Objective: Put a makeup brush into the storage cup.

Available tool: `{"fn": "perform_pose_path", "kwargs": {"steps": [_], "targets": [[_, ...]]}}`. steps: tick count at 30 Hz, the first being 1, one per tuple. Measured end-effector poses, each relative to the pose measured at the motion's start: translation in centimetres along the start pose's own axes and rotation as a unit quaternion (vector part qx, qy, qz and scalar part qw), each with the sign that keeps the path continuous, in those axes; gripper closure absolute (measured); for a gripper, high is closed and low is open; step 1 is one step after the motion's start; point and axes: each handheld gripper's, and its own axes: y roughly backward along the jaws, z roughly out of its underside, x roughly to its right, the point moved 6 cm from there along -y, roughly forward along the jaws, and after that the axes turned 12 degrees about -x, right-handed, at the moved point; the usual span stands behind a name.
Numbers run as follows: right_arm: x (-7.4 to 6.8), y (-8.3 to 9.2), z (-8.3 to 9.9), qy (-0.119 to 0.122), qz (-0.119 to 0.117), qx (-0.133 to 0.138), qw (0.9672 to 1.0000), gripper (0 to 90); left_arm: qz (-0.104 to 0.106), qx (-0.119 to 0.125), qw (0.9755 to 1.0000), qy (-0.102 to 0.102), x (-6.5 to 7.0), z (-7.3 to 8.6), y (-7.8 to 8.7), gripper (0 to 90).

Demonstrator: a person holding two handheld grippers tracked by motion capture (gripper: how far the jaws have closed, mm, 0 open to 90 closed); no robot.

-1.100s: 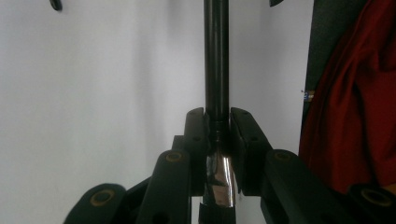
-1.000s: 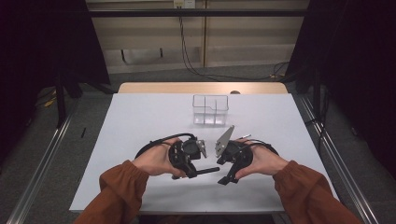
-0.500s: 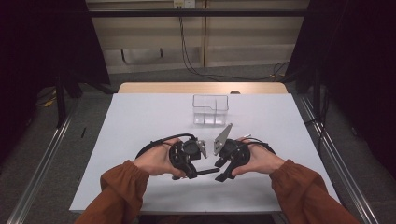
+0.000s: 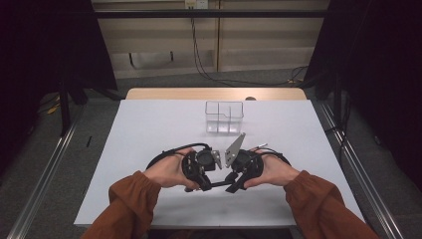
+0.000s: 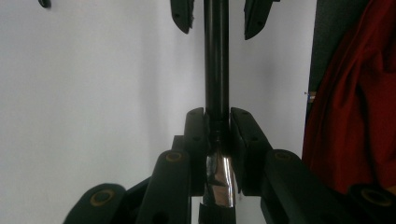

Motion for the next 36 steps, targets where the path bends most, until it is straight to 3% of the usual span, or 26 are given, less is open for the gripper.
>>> {"fn": "perform_pose_path", "kwargs": {"steps": [8,9,12,14,17,26,30,33,36], "targets": [[-0.08,-0.03,-0.17,0.005,-0.004,0.004,1.0000,72.6,0.001,-0.003,1.0000,-0.002,-0.05,0.02,-0.11,77.6],[-0.08,-0.04,-0.18,0.005,-0.004,0.005,1.0000,73.6,0.002,0.009,0.9999,0.014,0.17,-0.13,-0.29,77.6],[-0.08,-0.07,-0.12,0.011,-0.004,0.003,0.9999,78.9,0.003,0.012,0.9998,0.016,0.21,-0.11,-0.33,77.5],[-0.22,-0.06,-0.08,0.007,-0.010,0.001,0.9999,79.4,0.002,0.002,1.0000,0.001,0.04,0.04,-0.15,77.5],[-0.20,-0.09,-0.06,0.013,-0.010,0.002,0.9999,79.8,0.001,0.001,1.0000,-0.005,0.00,0.04,-0.15,77.5],[-0.16,-0.18,-0.01,0.017,-0.016,0.006,0.9997,80.1,0.006,0.010,0.9999,-0.005,-0.03,0.23,-0.16,77.0],[-0.15,-0.11,0.05,0.015,-0.015,0.008,0.9997,80.1,0.007,0.023,0.9997,-0.002,-0.12,0.34,-0.25,76.1],[-0.22,-0.01,0.27,0.009,-0.020,0.006,0.9997,80.1,0.015,0.052,0.9985,0.009,-0.04,0.40,-0.40,71.6],[-0.11,0.07,0.42,0.005,-0.018,0.010,0.9998,80.2,0.006,0.063,0.9979,0.012,-0.24,0.66,-0.61,67.8]]}}
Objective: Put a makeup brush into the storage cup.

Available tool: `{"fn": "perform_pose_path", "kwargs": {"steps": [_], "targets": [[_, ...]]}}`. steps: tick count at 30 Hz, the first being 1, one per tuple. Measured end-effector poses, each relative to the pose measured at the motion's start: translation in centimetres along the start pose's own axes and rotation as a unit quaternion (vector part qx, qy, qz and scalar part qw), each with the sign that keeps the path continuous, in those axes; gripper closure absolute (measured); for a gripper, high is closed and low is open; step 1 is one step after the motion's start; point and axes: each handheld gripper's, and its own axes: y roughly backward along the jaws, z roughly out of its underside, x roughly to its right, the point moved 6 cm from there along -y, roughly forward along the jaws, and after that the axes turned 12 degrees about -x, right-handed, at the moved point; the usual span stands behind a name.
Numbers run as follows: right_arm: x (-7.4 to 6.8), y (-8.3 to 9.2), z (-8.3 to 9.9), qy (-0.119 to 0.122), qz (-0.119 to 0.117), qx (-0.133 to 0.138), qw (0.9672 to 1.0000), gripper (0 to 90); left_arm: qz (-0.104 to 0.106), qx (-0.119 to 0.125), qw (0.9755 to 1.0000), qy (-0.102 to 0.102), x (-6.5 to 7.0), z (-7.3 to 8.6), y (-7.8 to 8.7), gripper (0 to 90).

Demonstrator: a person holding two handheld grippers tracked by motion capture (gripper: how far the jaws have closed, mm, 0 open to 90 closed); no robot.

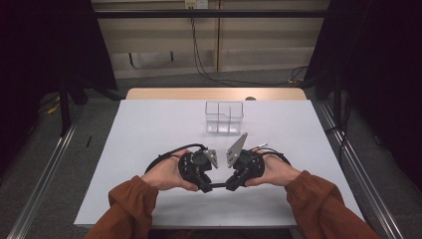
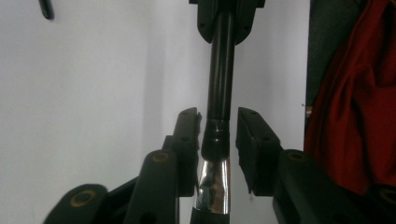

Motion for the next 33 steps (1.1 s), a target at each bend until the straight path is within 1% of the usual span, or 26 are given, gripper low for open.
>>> {"fn": "perform_pose_path", "kwargs": {"steps": [1,2,3,4,5,7,8,10,11,12,13,14,15,16,17,18,19,21,22,23,24,25,27,29,31,33], "targets": [[0.0,0.0,0.1,-0.001,-0.001,0.000,1.0000,80.2,-0.001,0.002,1.0000,0.000,-0.1,0.1,-0.1,65.9],[0.1,0.0,0.1,0.003,0.000,0.003,1.0000,80.2,-0.009,0.006,0.9999,0.003,-0.3,0.2,-0.1,62.5],[0.1,0.1,0.1,0.004,0.002,0.005,1.0000,80.2,-0.008,0.017,0.9997,0.016,-0.2,0.1,-0.2,59.9],[0.1,0.1,0.1,0.003,0.002,0.004,1.0000,80.1,-0.011,0.013,0.9998,0.013,-0.4,0.3,0.0,58.8],[0.1,0.2,0.2,0.001,0.002,0.006,1.0000,80.1,-0.013,0.017,0.9997,0.013,-0.5,0.4,0.1,57.4],[0.1,0.3,0.3,-0.002,0.003,0.007,1.0000,80.2,-0.013,0.030,0.9992,0.021,-0.7,0.5,0.4,53.7],[0.2,0.3,0.3,-0.001,0.004,0.010,0.9999,80.1,-0.012,0.044,0.9984,0.032,-0.7,0.5,0.5,51.6],[0.3,0.4,0.3,-0.002,0.009,0.011,0.9999,80.1,-0.013,0.054,0.9978,0.038,-0.8,0.6,0.6,47.1],[0.3,0.4,0.3,-0.003,0.010,0.014,0.9999,80.2,-0.016,0.059,0.9971,0.045,-0.9,0.7,0.5,44.8],[0.3,0.4,0.3,-0.003,0.009,0.016,0.9998,80.2,-0.019,0.059,0.9971,0.044,-1.0,0.8,0.5,42.3],[0.3,0.4,0.4,-0.007,0.009,0.014,0.9998,80.2,-0.020,0.068,0.9960,0.054,-1.0,0.8,0.4,40.7],[0.3,0.4,0.4,-0.012,0.008,0.013,0.9998,80.1,-0.025,0.067,0.9960,0.054,-1.2,0.9,0.4,37.7],[0.3,0.4,0.5,-0.011,0.009,0.015,0.9998,80.1,-0.028,0.070,0.9951,0.064,-1.3,0.9,0.3,32.6],[0.2,0.5,0.6,-0.018,0.007,0.012,0.9997,80.1,-0.033,0.071,0.9949,0.064,-1.4,1.1,0.3,31.5],[0.2,0.5,0.7,-0.020,0.008,0.014,0.9997,80.1,-0.033,0.076,0.9943,0.067,-1.5,1.4,0.4,30.7],[0.4,0.5,0.8,-0.015,0.012,0.019,0.9996,80.2,-0.035,0.082,0.9931,0.076,-1.6,1.5,0.5,29.9],[0.3,0.5,0.9,-0.021,0.010,0.017,0.9996,80.1,-0.039,0.086,0.9923,0.081,-1.7,1.7,0.6,28.3],[0.4,0.5,1.2,-0.022,0.011,0.021,0.9995,80.1,-0.041,0.091,0.9913,0.086,-2.0,2.1,0.8,23.4],[0.4,0.6,1.3,-0.027,0.011,0.020,0.9994,80.1,-0.043,0.097,0.9897,0.096,-2.1,2.3,0.9,21.3],[0.5,0.6,1.4,-0.026,0.014,0.024,0.9993,80.1,-0.047,0.104,0.9881,0.103,-2.2,2.5,1.0,18.9],[0.4,0.6,1.6,-0.029,0.012,0.025,0.9992,80.1,-0.047,0.106,0.9875,0.106,-2.2,2.6,1.1,16.9],[0.4,0.6,1.7,-0.029,0.009,0.027,0.9992,80.1,-0.045,0.108,0.9866,0.114,-2.4,2.8,1.1,15.5],[0.3,0.6,1.9,-0.031,0.007,0.027,0.9991,80.1,-0.041,0.105,0.9859,0.124,-2.6,3.2,1.1,9.8],[0.3,0.6,2.0,-0.034,0.011,0.031,0.9989,80.1,-0.042,0.111,0.9850,0.126,-2.7,3.6,1.1,9.2],[0.3,0.5,2.3,-0.038,0.012,0.031,0.9987,80.1,-0.044,0.112,0.9850,0.124,-2.6,3.9,1.1,6.9],[0.4,0.5,2.6,-0.044,0.011,0.034,0.9984,80.1,-0.039,0.124,0.9841,0.121,-2.6,4.2,1.2,4.8]]}}
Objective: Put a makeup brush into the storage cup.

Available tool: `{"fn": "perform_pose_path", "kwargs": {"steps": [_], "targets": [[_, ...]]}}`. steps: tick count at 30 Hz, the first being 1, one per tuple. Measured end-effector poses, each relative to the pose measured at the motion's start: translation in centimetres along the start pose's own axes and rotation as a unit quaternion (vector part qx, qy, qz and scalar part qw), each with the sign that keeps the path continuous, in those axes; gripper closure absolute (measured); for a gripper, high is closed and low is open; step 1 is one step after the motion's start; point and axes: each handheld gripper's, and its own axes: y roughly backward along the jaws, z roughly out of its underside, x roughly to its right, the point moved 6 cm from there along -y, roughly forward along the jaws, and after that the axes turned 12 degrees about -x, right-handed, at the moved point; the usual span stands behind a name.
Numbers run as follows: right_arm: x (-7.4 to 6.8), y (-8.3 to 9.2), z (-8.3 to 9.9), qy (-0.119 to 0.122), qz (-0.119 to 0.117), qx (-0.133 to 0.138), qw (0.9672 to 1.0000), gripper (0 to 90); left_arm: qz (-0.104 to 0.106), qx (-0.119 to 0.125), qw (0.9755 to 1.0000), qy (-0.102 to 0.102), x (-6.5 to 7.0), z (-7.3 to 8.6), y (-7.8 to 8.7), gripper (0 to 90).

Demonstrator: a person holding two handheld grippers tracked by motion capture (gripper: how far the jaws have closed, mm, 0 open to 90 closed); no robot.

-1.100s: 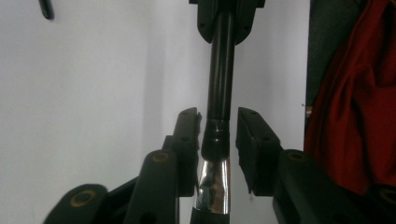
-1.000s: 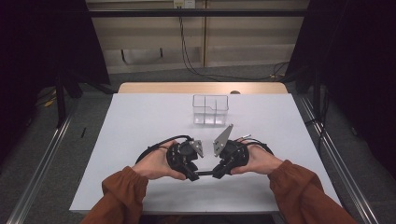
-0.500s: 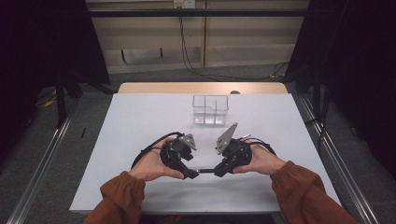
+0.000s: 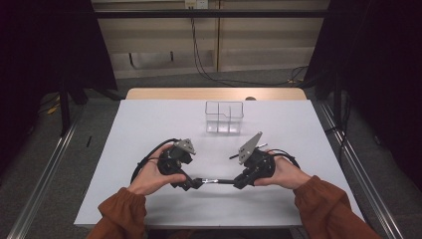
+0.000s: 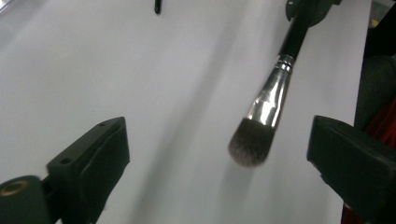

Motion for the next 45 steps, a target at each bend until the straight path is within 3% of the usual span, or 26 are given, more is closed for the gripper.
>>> {"fn": "perform_pose_path", "kwargs": {"steps": [7,15,19,21,25,30,38,45], "targets": [[-0.1,0.3,0.7,-0.007,0.003,0.013,0.9999,80.1,-0.016,0.026,0.9994,0.014,-0.6,0.7,0.7,4.2],[0.2,0.6,1.7,-0.027,0.020,0.027,0.9991,80.1,-0.045,0.063,0.9962,0.041,-0.6,1.4,1.7,4.1],[0.2,0.5,2.1,-0.038,0.027,0.031,0.9984,80.0,-0.056,0.069,0.9944,0.057,-0.6,2.0,2.0,4.1],[0.2,0.4,2.3,-0.043,0.031,0.038,0.9979,80.1,-0.061,0.062,0.9951,0.048,-0.3,2.3,2.0,4.1],[0.2,0.1,2.7,-0.053,0.041,0.045,0.9967,80.0,-0.056,0.068,0.9946,0.055,-0.2,2.9,1.8,4.1],[0.4,0.0,2.9,-0.075,0.049,0.073,0.9933,80.1,-0.056,0.079,0.9929,0.069,-0.5,3.2,1.6,4.1],[0.5,-0.5,3.0,-0.093,0.058,0.112,0.9877,80.1,-0.060,0.083,0.9923,0.070,-0.5,3.2,1.3,4.1],[0.6,0.1,2.7,-0.105,0.067,0.165,0.9784,80.1,-0.060,0.089,0.9915,0.073,-0.4,3.3,1.2,4.1]]}}
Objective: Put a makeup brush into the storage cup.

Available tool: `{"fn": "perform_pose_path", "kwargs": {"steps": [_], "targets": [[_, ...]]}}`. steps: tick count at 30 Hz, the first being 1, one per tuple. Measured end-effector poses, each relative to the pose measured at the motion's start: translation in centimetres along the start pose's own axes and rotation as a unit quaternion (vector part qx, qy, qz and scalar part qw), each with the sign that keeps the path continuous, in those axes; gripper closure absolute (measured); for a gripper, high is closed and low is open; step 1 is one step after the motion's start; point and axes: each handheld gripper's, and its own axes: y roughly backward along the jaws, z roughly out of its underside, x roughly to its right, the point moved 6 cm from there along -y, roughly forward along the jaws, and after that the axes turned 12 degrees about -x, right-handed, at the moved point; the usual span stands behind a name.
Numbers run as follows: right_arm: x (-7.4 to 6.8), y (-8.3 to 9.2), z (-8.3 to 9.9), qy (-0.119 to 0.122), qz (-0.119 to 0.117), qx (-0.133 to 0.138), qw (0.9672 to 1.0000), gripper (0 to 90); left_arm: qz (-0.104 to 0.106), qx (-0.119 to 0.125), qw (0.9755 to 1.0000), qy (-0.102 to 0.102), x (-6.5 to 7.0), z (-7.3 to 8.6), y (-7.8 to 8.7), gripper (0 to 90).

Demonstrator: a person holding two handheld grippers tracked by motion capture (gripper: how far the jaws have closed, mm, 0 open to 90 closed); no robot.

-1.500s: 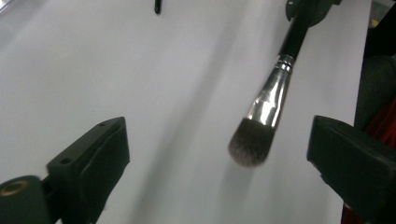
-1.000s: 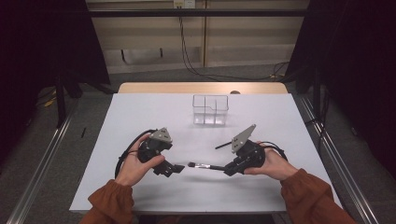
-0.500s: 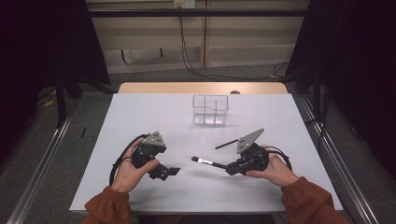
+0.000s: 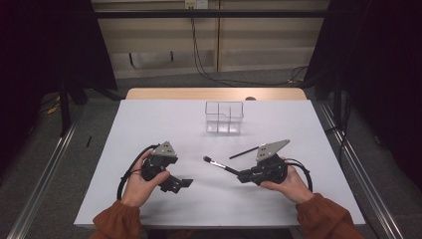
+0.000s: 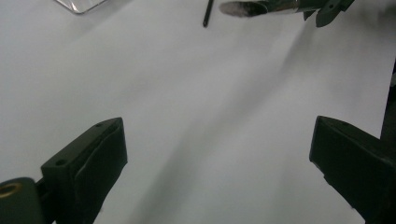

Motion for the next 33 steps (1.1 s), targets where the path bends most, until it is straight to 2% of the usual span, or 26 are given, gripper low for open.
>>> {"fn": "perform_pose_path", "kwargs": {"steps": [5,12,20,26,30,33], "targets": [[-0.2,-0.1,0.0,-0.001,-0.002,0.015,0.9999,80.0,-0.004,0.003,1.0000,0.006,-0.1,0.2,-0.2,4.1],[-0.3,-0.2,-0.1,0.008,0.015,0.041,0.9990,80.0,-0.008,0.009,0.9999,0.006,0.0,0.2,-0.4,4.1],[-0.6,0.3,-0.8,0.013,0.020,0.088,0.9958,80.0,-0.019,0.038,0.9990,0.013,0.0,0.1,-0.1,4.1],[-0.6,0.9,-1.2,0.007,0.031,0.127,0.9914,80.1,-0.023,0.051,0.9983,0.014,0.1,-0.1,0.1,4.1],[-0.7,1.2,-1.4,0.017,0.042,0.148,0.9879,80.0,-0.032,0.061,0.9975,0.016,0.3,-0.3,0.0,3.9],[-0.8,1.2,-1.6,0.023,0.048,0.158,0.9859,80.1,-0.028,0.074,0.9967,0.019,0.4,-0.5,0.1,3.7]]}}
